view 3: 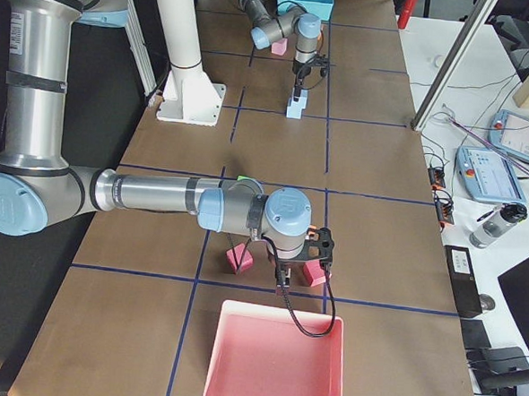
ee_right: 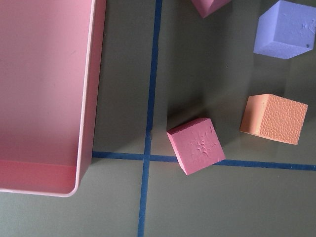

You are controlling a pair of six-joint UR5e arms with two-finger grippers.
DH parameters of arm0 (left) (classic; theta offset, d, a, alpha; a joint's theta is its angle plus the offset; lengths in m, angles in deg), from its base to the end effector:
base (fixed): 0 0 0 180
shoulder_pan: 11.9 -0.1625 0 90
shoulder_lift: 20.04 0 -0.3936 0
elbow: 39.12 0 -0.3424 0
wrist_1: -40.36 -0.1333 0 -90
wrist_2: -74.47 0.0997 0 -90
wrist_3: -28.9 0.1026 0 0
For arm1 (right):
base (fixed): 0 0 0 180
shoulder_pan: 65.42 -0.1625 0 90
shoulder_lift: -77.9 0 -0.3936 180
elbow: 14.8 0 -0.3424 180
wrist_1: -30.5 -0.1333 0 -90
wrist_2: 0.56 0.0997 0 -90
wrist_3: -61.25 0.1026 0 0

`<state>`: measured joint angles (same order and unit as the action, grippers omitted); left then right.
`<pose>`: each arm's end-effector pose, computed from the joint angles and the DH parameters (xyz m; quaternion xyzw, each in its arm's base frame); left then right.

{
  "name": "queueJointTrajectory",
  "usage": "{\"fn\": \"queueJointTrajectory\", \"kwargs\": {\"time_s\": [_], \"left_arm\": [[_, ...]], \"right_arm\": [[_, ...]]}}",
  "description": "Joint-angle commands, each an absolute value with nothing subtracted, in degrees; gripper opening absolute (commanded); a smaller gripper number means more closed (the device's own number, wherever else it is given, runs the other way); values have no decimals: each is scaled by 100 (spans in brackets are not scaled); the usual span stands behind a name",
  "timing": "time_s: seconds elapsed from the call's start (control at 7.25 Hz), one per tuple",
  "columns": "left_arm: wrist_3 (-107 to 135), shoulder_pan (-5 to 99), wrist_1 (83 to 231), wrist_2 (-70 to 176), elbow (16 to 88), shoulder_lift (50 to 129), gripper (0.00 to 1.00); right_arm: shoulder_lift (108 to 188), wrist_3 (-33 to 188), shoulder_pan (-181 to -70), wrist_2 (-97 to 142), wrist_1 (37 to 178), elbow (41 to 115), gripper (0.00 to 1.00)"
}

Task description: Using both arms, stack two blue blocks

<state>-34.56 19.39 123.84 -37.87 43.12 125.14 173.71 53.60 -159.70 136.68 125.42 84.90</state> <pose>0.5426 -0.4401 0.1416 0.0068 0.3878 0.0295 0.9212 0.0877 -0.3948 0.6023 0.0334 -0.3993 -0.0233 0.9159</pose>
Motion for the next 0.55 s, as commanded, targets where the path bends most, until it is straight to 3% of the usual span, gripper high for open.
{"fn": "queueJointTrajectory", "kwargs": {"time_s": [0.0,0.41], "left_arm": [[-3464,1939,12359,-3794,4315,12533,100],[-3455,1948,12046,-3838,4777,12515,100]], "right_arm": [[17361,5360,-15981,13664,12542,8487,100],[17361,5351,-15999,13673,12542,8487,100]]}}
